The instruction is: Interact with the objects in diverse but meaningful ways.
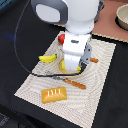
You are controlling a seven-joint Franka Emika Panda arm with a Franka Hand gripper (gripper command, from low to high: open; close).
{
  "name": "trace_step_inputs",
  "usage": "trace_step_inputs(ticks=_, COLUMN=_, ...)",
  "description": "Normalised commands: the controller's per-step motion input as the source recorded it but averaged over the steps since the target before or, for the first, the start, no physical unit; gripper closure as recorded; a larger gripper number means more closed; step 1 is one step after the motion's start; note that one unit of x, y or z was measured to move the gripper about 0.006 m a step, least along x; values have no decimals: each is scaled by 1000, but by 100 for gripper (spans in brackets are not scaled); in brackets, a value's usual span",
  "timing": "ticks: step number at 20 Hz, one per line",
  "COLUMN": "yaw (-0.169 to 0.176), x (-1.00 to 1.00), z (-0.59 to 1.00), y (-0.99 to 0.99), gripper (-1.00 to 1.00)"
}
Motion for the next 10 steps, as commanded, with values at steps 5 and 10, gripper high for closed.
trace_step_inputs(ticks=5, yaw=7, x=-602, z=421, y=365, gripper=-100)
trace_step_inputs(ticks=10, yaw=17, x=-898, z=59, y=174, gripper=-100)
